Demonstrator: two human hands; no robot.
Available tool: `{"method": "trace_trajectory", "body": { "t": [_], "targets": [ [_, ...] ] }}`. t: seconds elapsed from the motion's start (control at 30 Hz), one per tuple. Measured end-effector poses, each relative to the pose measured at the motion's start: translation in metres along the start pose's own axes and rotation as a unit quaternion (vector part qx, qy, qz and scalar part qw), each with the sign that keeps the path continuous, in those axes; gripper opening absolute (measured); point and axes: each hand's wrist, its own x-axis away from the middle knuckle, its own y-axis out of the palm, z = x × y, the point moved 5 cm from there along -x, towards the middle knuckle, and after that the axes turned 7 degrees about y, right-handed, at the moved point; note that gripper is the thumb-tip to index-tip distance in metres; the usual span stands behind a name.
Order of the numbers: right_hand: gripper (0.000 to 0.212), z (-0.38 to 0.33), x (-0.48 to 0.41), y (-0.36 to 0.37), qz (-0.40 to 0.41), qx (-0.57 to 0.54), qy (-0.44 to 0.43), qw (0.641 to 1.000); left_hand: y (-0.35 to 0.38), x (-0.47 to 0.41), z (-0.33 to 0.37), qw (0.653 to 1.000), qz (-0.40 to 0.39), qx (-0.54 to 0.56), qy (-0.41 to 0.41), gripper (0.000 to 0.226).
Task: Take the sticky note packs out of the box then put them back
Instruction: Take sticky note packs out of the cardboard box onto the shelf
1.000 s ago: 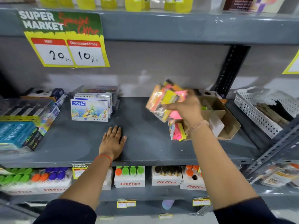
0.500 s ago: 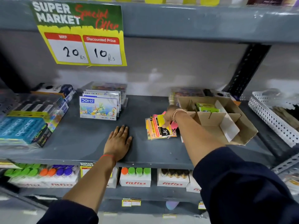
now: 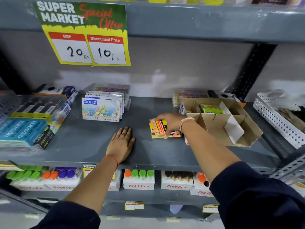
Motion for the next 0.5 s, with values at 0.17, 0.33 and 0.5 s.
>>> {"method": "trace_trajectory", "body": {
  "t": [0.17,0.33,0.5],
  "targets": [
    [0.067,0.001,0.003,-0.013,0.047,-0.034,0.0,0.998,-0.003,0.002,-0.008,1.0,0.004,0.001,0.006,0.051],
    [0.06,-0.021,0.002,-0.034,0.101,-0.1,-0.021,0.99,-0.007,0.006,-0.018,1.0,0.007,-0.013,-0.012,0.051],
    [0.065,-0.069,-0.016,-0.034,0.141,-0.099,-0.05,0.984,-0.008,0.007,-0.022,1.0,0.008,-0.009,-0.023,0.052]
  ]
}}
